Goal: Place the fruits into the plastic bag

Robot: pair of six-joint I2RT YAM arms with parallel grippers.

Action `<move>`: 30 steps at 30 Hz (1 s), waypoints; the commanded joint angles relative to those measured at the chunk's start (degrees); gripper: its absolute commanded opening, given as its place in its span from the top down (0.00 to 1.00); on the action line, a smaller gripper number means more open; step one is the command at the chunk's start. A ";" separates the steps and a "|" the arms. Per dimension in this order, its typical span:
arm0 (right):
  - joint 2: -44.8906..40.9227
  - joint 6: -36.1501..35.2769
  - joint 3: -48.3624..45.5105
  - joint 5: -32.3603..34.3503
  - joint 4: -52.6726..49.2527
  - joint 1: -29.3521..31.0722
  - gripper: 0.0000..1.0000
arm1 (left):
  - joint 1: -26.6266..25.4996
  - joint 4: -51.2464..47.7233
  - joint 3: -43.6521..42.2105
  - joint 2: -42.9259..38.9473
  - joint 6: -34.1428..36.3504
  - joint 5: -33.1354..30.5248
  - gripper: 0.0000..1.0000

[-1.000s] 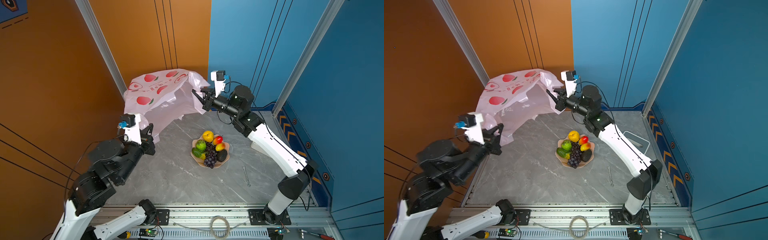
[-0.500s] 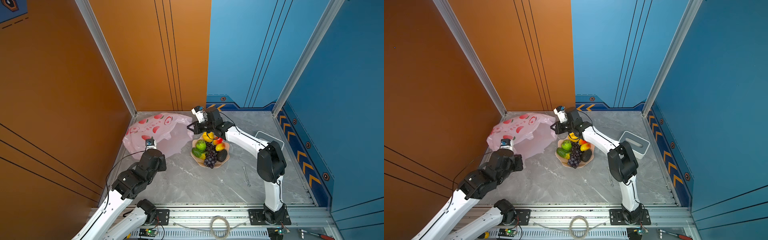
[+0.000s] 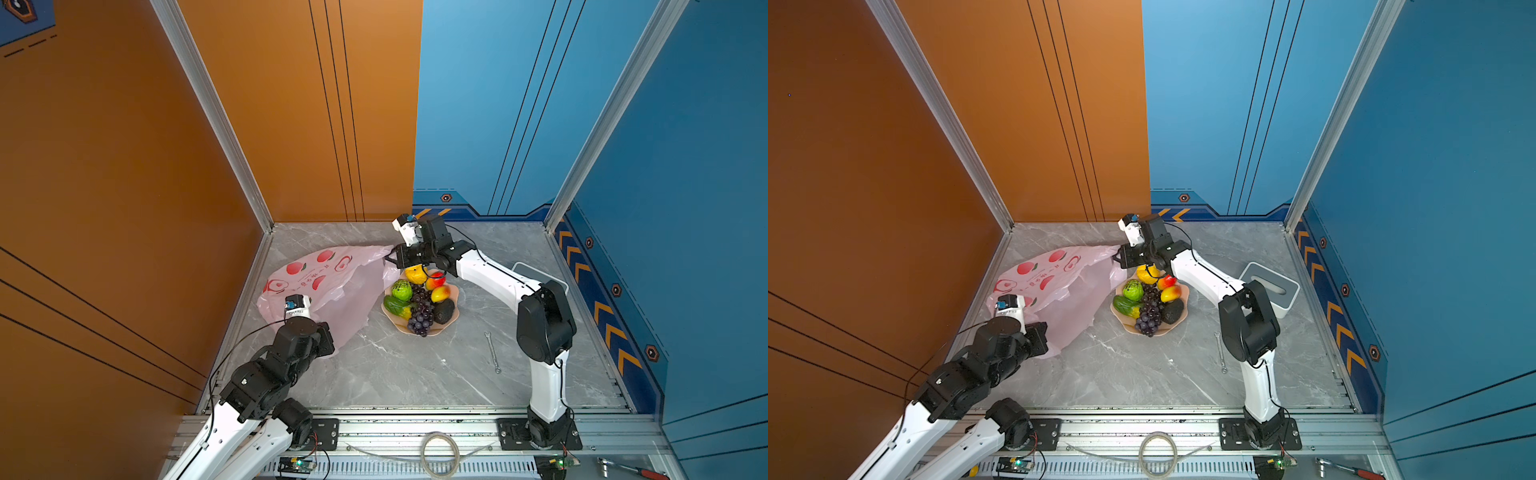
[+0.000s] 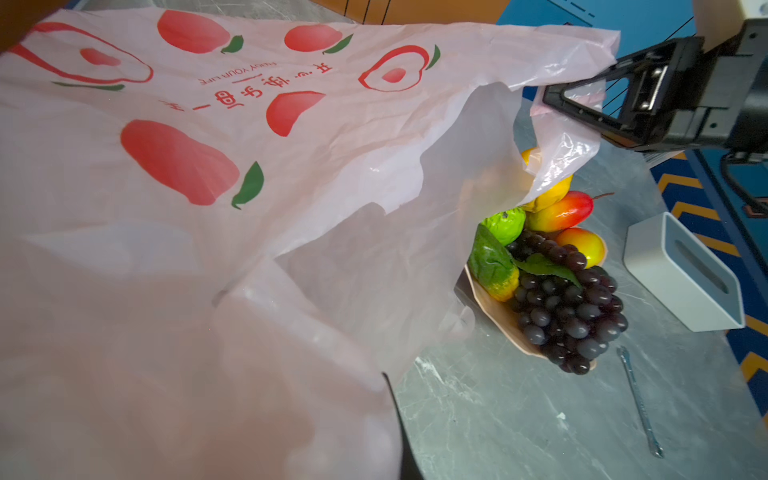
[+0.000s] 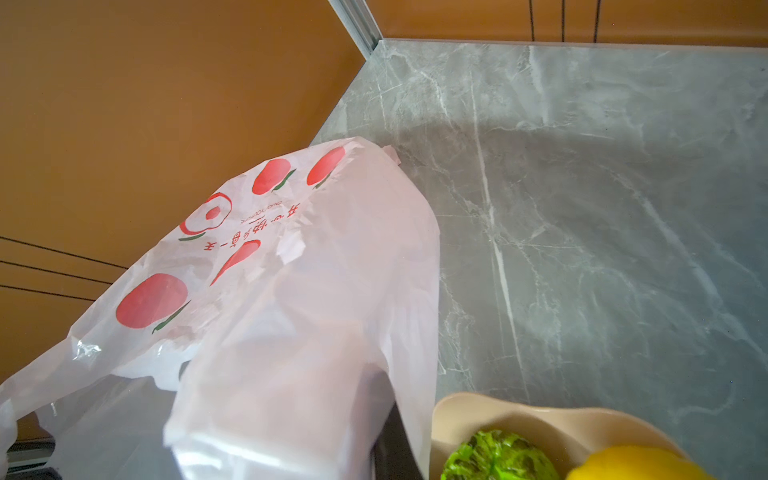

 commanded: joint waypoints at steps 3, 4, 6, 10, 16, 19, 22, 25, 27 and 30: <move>-1.65 1.25 1.87 -0.33 -1.49 -1.13 0.89 | 0.50 5.37 -2.12 1.08 -2.89 4.50 1.00; -1.60 1.57 1.92 -0.60 -1.75 -1.25 0.79 | 0.50 6.03 -2.21 1.14 -3.37 4.92 1.00; -1.98 2.43 1.71 -0.98 -2.57 -1.78 0.62 | 0.50 7.05 -2.34 1.34 -3.88 5.48 1.00; -5.96 1.51 -0.98 -0.03 -6.14 -2.60 0.46 | 0.50 8.57 -1.50 2.65 -4.35 6.54 1.00; -16.53 -0.62 -6.11 5.44 -12.31 -2.67 0.04 | 0.50 10.90 -0.24 5.05 -4.53 7.97 1.00; -23.94 0.54 -10.00 8.53 -15.15 -2.28 0.00 | 0.50 11.26 -0.01 5.23 -4.31 8.35 1.00; -30.52 1.34 -12.81 13.71 -19.54 -1.12 0.00 | 0.49 11.27 -0.13 4.81 -4.17 8.75 1.00; -35.00 1.71 -13.44 20.06 -27.83 0.45 0.00 | 0.50 11.25 -0.23 4.25 -4.26 9.19 1.00; -37.22 1.71 -13.90 24.26 -33.03 1.81 0.00 | 0.55 11.18 0.23 4.25 -4.14 9.69 1.00; -40.41 2.51 -16.26 30.23 -37.85 4.65 0.00 | 0.50 10.59 1.26 4.43 -3.57 10.24 1.00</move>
